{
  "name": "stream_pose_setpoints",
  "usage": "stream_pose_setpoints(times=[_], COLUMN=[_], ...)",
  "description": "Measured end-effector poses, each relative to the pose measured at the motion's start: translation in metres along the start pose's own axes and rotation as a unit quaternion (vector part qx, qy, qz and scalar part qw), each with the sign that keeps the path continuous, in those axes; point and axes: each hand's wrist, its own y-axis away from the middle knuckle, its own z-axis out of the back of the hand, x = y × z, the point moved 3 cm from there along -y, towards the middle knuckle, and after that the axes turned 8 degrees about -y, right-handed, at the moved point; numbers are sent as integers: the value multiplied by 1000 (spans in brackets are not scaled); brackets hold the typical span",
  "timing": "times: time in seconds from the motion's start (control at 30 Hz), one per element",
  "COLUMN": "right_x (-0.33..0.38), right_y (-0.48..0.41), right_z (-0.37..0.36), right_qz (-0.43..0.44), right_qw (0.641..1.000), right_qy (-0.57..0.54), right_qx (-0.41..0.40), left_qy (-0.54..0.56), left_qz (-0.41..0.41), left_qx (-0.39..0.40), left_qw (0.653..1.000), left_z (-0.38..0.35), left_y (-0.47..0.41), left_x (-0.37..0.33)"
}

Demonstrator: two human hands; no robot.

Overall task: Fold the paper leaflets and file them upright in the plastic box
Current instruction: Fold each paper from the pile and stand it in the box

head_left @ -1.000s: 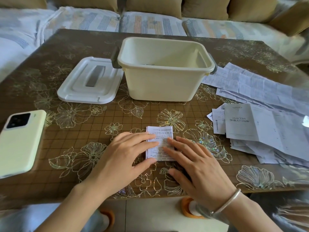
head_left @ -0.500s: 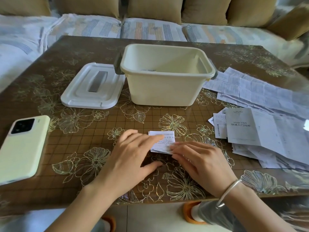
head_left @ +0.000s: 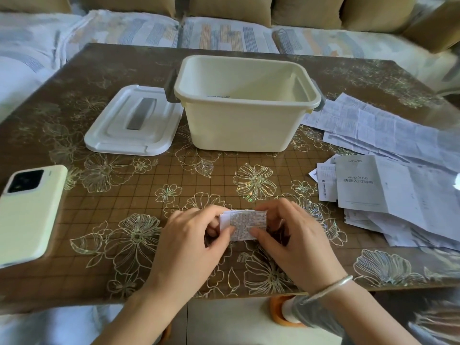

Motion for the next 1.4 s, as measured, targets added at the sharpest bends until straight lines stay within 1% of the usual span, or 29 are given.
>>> stream_pose_setpoints(times=[0.13,0.2,0.27,0.37,0.47,0.6,0.7,0.83,0.97,1.07,1.13,1.2,1.27,1.3,1.33,1.4], right_x=[1,2,6,11,8,10,14,20,42,60,63,58,44,35,25,7], right_y=[-1,-3,-4,-2,-5,-10,-17,-39,-70,-105,-138,-176,-216,-235,-251,-274], right_z=[-3,-2,-2,-3,0,4,10,13,39,72,93,109,112,106,96,72], right_qz=[16,24,66,166,182,213,220,217,235,220,188,150,102,76,52,16], right_qw=[999,999,995,978,974,964,964,964,965,973,982,988,993,996,996,987], right_qy=[28,47,71,115,111,104,96,109,96,70,22,2,22,44,72,132], right_qx=[7,6,13,45,75,121,115,106,67,18,-8,-39,-49,-31,4,91], left_qy=[-51,-73,-83,-113,-100,-77,-77,-88,-41,-8,1,10,-3,-26,-53,-96], left_qz=[-6,9,13,-41,-84,-91,-113,-119,-119,-126,-137,-110,-58,-33,-14,-3], left_qx=[-7,-5,-9,-24,-30,2,33,24,24,0,-25,-50,-66,-58,-33,36], left_qw=[999,997,996,992,991,993,990,989,992,992,990,993,996,997,998,995], left_z=[-1,-2,-2,-1,-4,-3,4,16,46,74,89,98,101,99,94,81], left_y=[-1,-2,-2,-2,-1,-3,-11,-33,-69,-106,-136,-169,-202,-218,-230,-251], left_x=[1,4,3,-5,-4,2,4,0,-10,-25,-37,-39,-30,-22,-15,-5])
